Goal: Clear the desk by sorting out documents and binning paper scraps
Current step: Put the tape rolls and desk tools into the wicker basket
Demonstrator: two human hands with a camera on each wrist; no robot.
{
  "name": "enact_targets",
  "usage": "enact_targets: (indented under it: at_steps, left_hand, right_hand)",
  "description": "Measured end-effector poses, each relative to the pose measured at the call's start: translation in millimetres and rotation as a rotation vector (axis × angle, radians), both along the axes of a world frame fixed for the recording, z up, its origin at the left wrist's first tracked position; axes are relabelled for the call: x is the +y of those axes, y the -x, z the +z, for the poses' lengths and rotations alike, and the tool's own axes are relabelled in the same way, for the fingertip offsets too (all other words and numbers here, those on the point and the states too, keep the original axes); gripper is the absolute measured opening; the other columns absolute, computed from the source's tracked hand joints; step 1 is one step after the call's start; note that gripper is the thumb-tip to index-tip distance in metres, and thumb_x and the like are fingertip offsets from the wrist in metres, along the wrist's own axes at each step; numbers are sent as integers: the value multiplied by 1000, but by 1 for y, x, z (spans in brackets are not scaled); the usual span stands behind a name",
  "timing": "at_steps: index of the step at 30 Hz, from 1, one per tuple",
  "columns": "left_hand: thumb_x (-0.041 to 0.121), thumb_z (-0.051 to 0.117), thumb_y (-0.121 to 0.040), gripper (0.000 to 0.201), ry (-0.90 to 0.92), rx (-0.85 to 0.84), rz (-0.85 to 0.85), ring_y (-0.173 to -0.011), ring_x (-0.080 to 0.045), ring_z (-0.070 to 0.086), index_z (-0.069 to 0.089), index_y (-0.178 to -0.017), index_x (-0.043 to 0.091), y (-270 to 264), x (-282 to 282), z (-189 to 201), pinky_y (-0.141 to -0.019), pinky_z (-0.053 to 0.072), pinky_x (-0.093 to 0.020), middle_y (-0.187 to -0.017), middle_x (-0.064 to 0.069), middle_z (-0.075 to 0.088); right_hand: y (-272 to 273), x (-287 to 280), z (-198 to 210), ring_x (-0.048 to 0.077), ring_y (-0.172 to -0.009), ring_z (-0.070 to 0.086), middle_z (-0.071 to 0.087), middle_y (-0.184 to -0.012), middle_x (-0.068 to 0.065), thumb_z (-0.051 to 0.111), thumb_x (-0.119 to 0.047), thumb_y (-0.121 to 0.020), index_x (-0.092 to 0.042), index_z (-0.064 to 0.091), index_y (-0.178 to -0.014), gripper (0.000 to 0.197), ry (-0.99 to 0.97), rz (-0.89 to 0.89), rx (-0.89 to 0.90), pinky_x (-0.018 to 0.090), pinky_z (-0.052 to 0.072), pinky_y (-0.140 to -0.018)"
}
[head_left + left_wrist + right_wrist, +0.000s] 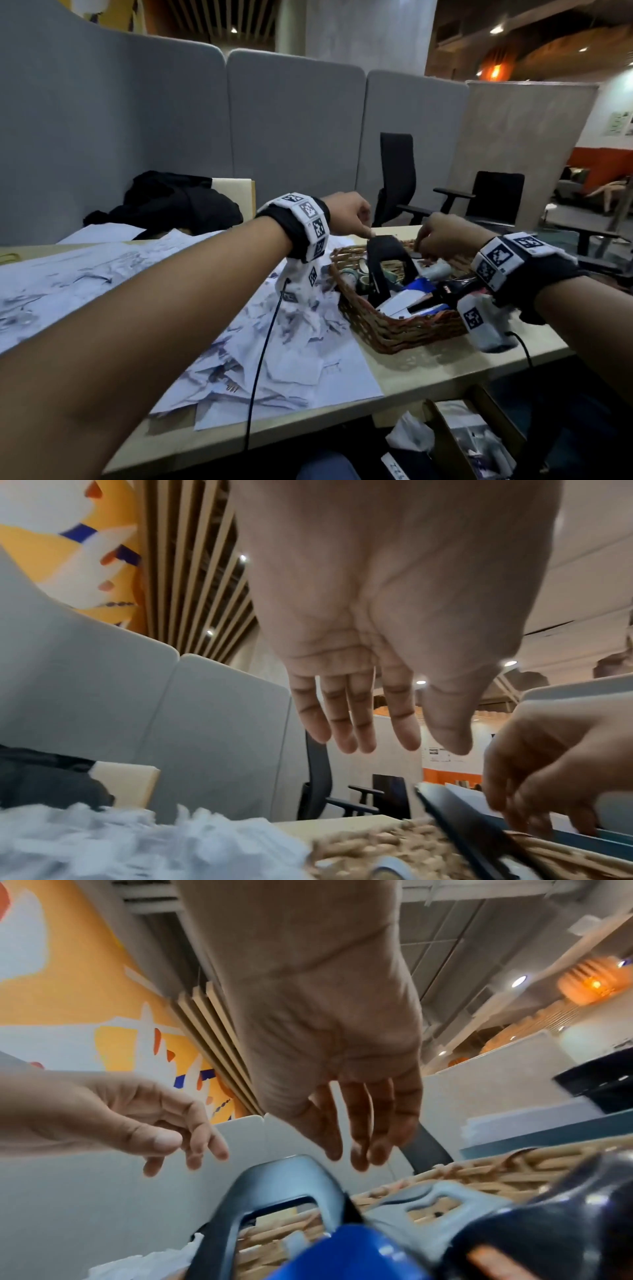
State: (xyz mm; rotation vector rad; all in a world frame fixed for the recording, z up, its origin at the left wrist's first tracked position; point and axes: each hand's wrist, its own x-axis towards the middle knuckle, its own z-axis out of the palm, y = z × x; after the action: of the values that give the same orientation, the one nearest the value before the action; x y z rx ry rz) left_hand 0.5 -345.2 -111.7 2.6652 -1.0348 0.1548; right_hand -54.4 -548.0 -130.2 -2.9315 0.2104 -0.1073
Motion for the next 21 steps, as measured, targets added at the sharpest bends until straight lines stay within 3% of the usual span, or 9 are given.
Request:
enact_targets:
  at_steps: [2, 4, 6, 8, 12, 15, 17, 19, 21]
  left_hand:
    - [37, 69, -87, 27, -9, 11, 28, -98, -18, 62, 69, -101, 15, 0, 25, 2, -90, 48, -30, -105, -1, 70]
    - [35, 69, -87, 24, -21, 22, 61, -95, -18, 63, 69, -100, 15, 0, 53, 4, -87, 48, -29, -102, -2, 70]
    - [32, 69, -87, 23, -38, 60, 95, -87, -18, 65, 69, -99, 12, -2, 85, 5, -82, 51, -31, -99, -6, 71]
    - [30, 68, -88, 18, -62, 107, 135, -77, -17, 64, 67, -94, 13, -4, 118, 5, -73, 54, -34, -91, -7, 71]
    - [29, 65, -90, 14, -92, 128, 255, -67, -8, 63, 66, -93, 15, -2, 185, 1, -61, 50, -28, -81, 4, 68]
    - [29, 64, -91, 16, -116, 151, 344, -71, -8, 63, 66, -97, 14, -1, 229, -5, -62, 51, -28, -88, 2, 68]
    - [28, 65, -90, 15, -115, 173, 377, -71, -9, 64, 66, -97, 14, 0, 251, -10, -69, 54, -34, -91, -1, 70]
    - [27, 65, -91, 16, -80, 186, 389, -73, -9, 64, 67, -98, 13, 2, 268, -17, -72, 55, -35, -92, -2, 71]
    - [28, 64, -91, 16, -34, 192, 389, -74, -9, 64, 67, -99, 13, 6, 279, -25, -63, 51, -25, -88, 2, 70]
  right_hand:
    - [-6, 19, 3, 29, -74, 67, 72, -80, 15, 55, -12, -80, -5, 72, -81, 18, 11, 31, -146, 31, 55, -63]
    - [-13, 44, 8, 30, -74, 65, 70, -82, 16, 54, -15, -76, -4, 72, -83, 21, 8, 96, -228, 33, 56, -67]
    - [-17, 75, 13, 30, -75, 66, 70, -79, 15, 53, -15, -73, -3, 71, -80, 23, 22, 202, -258, 38, 59, -69]
    - [-19, 108, 16, 29, -72, 66, 69, -72, 13, 52, -14, -71, -2, 69, -75, 21, 44, 292, -270, 37, 58, -64]
    - [-24, 161, 14, 28, -69, 64, 68, -71, 10, 47, -15, -67, -4, 66, -74, 23, 23, 410, -245, 39, 59, -62]
    - [-32, 185, 8, 29, -75, 65, 68, -79, 10, 44, -20, -66, -7, 68, -80, 31, -19, 449, -201, 43, 60, -69]
    - [-35, 196, 4, 33, -79, 67, 69, -81, 13, 46, -17, -70, -3, 68, -84, 30, -66, 467, -193, 46, 60, -70]
    - [-36, 201, -1, 32, -82, 67, 70, -81, 12, 49, -12, -74, -3, 69, -80, 22, -108, 468, -210, 43, 60, -70]
    - [-35, 199, -5, 23, -79, 66, 70, -79, 4, 54, -9, -78, -13, 69, -74, 17, -151, 461, -223, 30, 56, -67]
